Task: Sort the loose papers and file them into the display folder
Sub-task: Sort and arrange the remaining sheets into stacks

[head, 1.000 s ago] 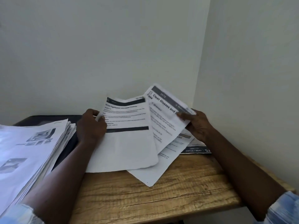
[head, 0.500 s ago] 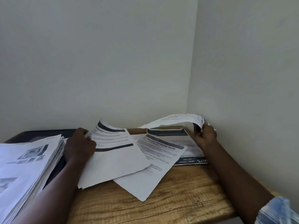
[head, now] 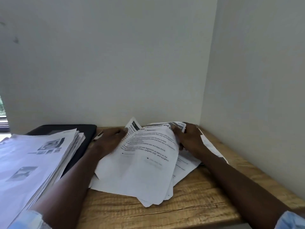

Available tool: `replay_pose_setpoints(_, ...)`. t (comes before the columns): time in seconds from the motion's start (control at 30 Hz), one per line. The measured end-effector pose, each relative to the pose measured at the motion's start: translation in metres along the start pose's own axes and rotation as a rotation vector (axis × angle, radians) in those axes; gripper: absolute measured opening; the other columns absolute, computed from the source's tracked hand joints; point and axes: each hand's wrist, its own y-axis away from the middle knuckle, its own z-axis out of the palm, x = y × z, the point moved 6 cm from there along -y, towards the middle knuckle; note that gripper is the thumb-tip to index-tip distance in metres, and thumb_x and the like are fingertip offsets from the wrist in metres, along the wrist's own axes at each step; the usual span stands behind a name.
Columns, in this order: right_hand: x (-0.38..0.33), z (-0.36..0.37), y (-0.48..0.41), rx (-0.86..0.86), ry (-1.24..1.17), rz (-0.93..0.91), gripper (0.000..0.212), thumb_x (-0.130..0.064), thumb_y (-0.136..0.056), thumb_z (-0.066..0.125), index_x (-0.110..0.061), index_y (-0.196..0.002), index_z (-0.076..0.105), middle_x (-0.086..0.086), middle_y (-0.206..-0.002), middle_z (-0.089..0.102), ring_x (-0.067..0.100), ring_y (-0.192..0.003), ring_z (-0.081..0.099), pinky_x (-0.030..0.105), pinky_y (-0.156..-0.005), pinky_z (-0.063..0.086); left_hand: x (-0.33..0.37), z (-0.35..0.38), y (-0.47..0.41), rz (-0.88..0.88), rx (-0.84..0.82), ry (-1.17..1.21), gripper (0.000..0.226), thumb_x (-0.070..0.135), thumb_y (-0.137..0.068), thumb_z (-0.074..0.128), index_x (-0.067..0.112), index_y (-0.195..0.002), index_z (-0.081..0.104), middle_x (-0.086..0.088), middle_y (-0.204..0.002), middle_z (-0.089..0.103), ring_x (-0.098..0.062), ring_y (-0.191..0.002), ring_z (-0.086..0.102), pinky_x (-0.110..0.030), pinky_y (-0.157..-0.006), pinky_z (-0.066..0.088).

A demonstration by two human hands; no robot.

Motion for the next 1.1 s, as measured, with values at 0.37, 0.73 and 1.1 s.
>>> replay_pose_setpoints(0.37, 0.020, -0.004, -0.011, -0.027, 0.162, 0.137, 0.032, -0.045, -0.095, 0.069, -0.018, -0.111, 0.068, -0.003, -0.099, 0.073, 0.016, -0.079, 0.072, 0.033, -0.066, 0.057, 0.006, -0.001, 0.009, -0.090, -0.098, 0.221, 0.035, -0.016, -0.086, 0.069, 0.006, -0.112, 0.067, 0.001, -0.096, 0.080, -0.009, -0.081, 0.077, -0.021, -0.066, 0.060)
replay_pose_setpoints(0.73, 0.032, -0.025, -0.012, -0.334, 0.781, 0.228, 0.064, -0.071, -0.067, 0.083, -0.024, -0.055, 0.041, -0.013, -0.038, 0.041, 0.009, -0.049, 0.038, 0.027, -0.050, 0.028, 0.009, -0.020, 0.014, -0.107, 0.188, 0.150, 0.035, -0.022, -0.083, 0.055, 0.004, -0.103, 0.066, -0.005, -0.086, 0.069, -0.013, -0.070, 0.061, -0.021, -0.061, 0.043)
replay_pose_setpoints(1.1, 0.022, -0.023, -0.012, -0.427, 0.004, 0.283, 0.013, -0.016, -0.094, 0.074, -0.011, -0.104, 0.079, 0.011, -0.098, 0.079, 0.025, -0.084, 0.076, 0.038, -0.081, 0.062, 0.004, -0.008, 0.007, -0.112, 0.005, 0.220, 0.041, -0.024, -0.081, 0.059, 0.000, -0.114, 0.070, -0.006, -0.098, 0.077, -0.022, -0.087, 0.071, -0.028, -0.075, 0.054)
